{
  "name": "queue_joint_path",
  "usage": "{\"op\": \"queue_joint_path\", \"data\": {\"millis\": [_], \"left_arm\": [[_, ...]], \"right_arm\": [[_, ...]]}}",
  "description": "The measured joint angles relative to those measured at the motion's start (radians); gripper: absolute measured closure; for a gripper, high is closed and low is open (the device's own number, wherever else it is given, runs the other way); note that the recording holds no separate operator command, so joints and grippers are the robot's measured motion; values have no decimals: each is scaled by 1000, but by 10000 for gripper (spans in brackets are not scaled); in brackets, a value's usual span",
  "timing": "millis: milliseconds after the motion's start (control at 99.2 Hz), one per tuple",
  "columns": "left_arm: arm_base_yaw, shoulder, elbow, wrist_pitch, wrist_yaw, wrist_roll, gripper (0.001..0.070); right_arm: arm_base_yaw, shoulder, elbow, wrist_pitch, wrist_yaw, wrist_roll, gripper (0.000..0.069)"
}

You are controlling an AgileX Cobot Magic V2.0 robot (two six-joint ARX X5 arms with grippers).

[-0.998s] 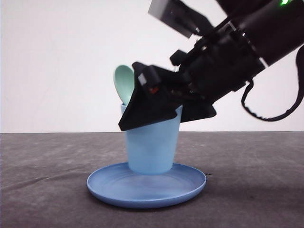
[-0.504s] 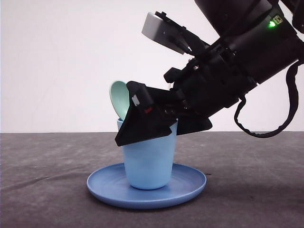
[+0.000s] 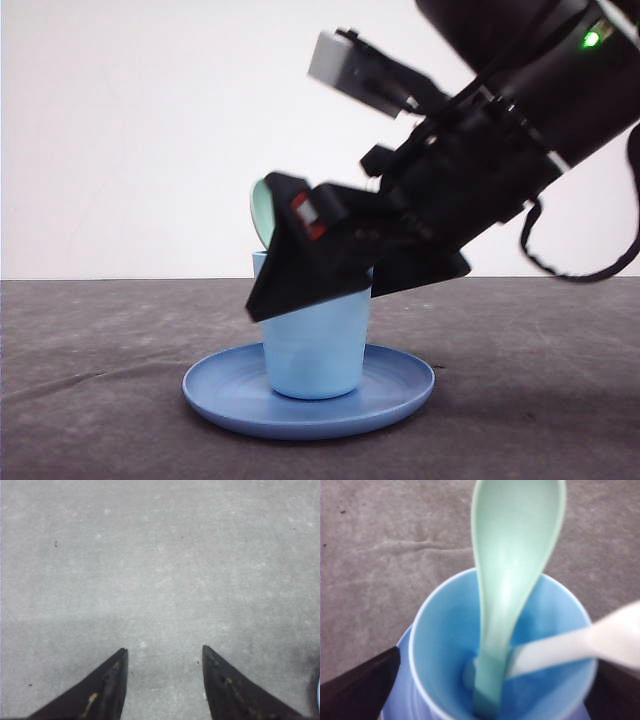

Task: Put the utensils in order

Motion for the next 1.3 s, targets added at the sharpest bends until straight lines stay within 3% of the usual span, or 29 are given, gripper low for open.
{"op": "queue_joint_path", "data": {"millis": [373, 565, 1039, 1301], "left_arm": [[0, 0, 0, 0, 0, 0, 431], [0, 0, 0, 0, 0, 0, 431], [0, 0, 0, -1, 0, 0, 431], [0, 0, 0, -1, 0, 0, 431]], "right_arm": [[-39, -193, 69, -434, 1, 6, 12], [-132, -300, 111, -691, 8, 7, 12], [-515, -567, 245, -1024, 27, 76, 12], [-655, -679, 254, -1098, 53, 99, 12]]}}
